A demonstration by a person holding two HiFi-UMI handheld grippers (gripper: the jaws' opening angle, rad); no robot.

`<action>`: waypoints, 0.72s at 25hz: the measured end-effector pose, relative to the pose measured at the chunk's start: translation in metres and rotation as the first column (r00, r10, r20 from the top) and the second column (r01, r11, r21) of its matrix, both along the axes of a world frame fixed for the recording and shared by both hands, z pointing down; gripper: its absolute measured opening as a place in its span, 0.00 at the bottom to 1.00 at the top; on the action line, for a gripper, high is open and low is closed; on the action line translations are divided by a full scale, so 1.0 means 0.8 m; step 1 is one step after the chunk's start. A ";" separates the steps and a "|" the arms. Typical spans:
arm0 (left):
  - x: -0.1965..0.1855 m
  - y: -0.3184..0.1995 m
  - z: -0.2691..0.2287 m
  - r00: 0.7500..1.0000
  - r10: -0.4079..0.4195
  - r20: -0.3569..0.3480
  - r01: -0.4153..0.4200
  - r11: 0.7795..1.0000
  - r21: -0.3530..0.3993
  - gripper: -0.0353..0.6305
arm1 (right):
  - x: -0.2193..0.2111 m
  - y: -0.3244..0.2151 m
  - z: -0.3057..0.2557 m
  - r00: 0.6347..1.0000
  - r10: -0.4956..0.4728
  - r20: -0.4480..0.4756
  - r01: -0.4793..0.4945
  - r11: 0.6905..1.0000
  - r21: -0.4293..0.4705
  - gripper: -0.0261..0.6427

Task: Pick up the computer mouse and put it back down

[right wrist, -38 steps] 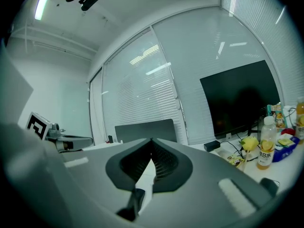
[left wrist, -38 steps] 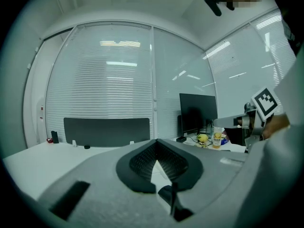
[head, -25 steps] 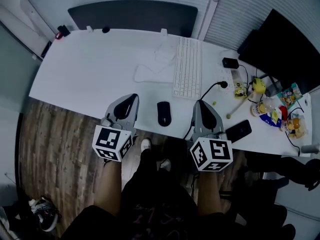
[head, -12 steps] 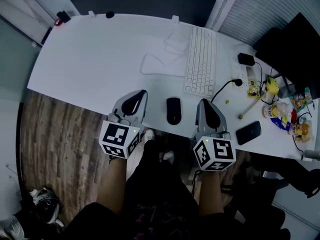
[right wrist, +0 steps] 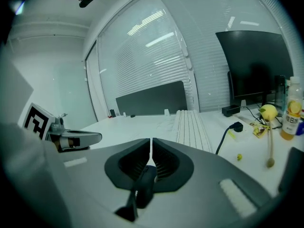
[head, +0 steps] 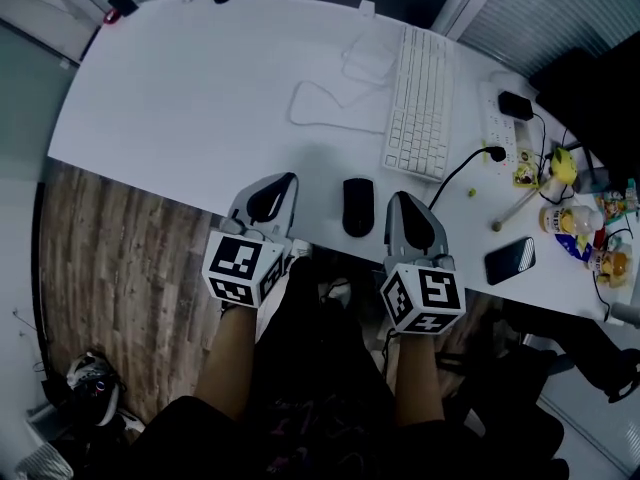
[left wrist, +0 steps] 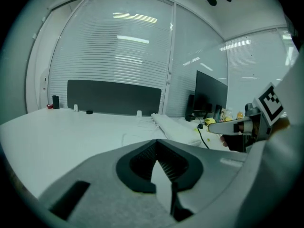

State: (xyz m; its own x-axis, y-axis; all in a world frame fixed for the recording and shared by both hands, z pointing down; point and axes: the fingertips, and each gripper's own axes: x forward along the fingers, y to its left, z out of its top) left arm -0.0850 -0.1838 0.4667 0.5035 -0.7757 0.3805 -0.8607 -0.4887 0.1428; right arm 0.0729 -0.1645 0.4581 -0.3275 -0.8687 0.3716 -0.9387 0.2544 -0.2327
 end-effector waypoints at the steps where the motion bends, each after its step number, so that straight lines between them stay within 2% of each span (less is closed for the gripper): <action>1: -0.001 0.000 0.005 1.000 -0.002 0.000 0.002 1.000 -0.009 0.06 | -0.002 0.000 0.007 1.000 -0.003 0.000 0.003 1.000 -0.013 0.08; 7: -0.003 0.001 0.033 1.000 -0.007 0.010 0.007 0.998 -0.060 0.06 | -0.014 0.005 0.045 1.000 -0.024 0.014 0.025 0.996 -0.089 0.17; 14: -0.002 -0.004 0.050 1.000 -0.004 0.017 0.005 0.996 -0.093 0.06 | -0.032 0.008 0.082 0.997 -0.081 0.006 0.081 0.981 -0.179 0.44; 18: -0.004 -0.010 0.060 1.000 -0.008 0.013 0.009 0.993 -0.114 0.06 | -0.036 0.005 0.095 0.997 -0.075 -0.003 0.072 0.974 -0.216 0.48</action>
State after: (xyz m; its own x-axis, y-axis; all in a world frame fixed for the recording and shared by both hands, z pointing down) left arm -0.0884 -0.1919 0.5143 0.4920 -0.7309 0.4730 -0.8667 -0.4625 0.1869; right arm 0.0440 -0.1604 0.5344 -0.3823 -0.7415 0.5513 -0.9221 0.2677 -0.2794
